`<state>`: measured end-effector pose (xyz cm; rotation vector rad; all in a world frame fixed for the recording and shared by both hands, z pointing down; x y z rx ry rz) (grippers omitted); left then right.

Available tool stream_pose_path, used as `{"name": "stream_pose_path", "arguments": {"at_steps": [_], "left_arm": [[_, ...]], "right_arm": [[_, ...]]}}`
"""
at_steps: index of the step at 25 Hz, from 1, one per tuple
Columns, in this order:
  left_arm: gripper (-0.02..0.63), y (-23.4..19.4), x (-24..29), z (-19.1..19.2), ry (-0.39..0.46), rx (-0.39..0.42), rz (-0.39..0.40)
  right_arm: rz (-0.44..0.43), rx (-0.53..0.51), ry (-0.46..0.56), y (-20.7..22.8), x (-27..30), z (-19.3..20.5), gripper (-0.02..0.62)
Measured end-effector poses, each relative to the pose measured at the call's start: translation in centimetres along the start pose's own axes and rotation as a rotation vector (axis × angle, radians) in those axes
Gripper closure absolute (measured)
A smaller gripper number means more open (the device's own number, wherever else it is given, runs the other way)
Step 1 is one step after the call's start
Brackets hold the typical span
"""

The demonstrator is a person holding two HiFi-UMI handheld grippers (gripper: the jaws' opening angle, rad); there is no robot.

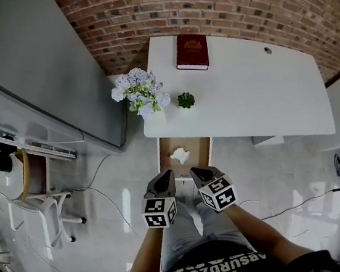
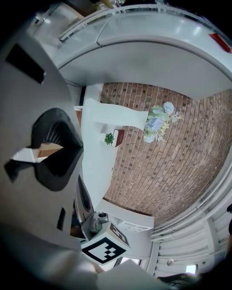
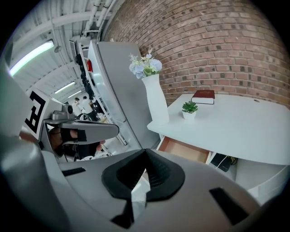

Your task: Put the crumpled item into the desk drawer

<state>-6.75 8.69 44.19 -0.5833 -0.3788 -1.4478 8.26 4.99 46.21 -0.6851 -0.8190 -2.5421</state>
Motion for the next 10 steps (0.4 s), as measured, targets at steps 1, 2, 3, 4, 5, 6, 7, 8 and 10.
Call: {"name": "stream_pose_path", "arguments": {"at_steps": [1,2,3,4,5,6,7,8,10], "left_arm": [[0.601,0.2,-0.1,-0.2,0.006,-0.002,-0.003],[0.601,0.4,-0.3,-0.4,0.012,-0.005,-0.007],[0.601,0.5,-0.4,-0.6,0.019,-0.008,-0.011],[0.601,0.6,-0.5,-0.8,0.025,-0.011,-0.014],[0.601,0.7,-0.6,-0.9,0.029,-0.013,-0.016],[0.601,0.8,-0.7,-0.9,0.031,-0.015,-0.016],[0.601,0.9,-0.8,-0.9,0.031,-0.016,-0.016],[0.601,1.0,-0.9,-0.9,0.032,-0.015,-0.016],[0.601,1.2,-1.1,-1.0,0.034,-0.011,-0.016]], "right_arm": [[-0.001,-0.006,-0.003,0.0,-0.3,0.0,0.598],[-0.001,-0.012,-0.008,0.0,-0.6,-0.1,0.598],[-0.001,-0.018,-0.013,0.0,-0.7,-0.1,0.598],[0.0,-0.023,-0.018,0.1,-0.8,-0.1,0.598],[0.002,-0.028,-0.023,0.1,-0.9,0.0,0.598],[0.004,-0.032,-0.029,0.1,-1.0,0.0,0.598],[0.007,-0.036,-0.033,0.0,-1.1,0.0,0.598],[0.009,-0.039,-0.035,0.0,-1.2,0.0,0.598],[0.013,-0.045,-0.039,0.1,-1.4,-0.1,0.598]]}}
Point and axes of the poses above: the fingertips, and each gripper's own axes: x forward along the fingers, y to its right, z out of its underside, the point moved 8 cm from there along -x, backward along the fingers, and after that the axes turned 15 degrees about -z, right-handed, at the moved point
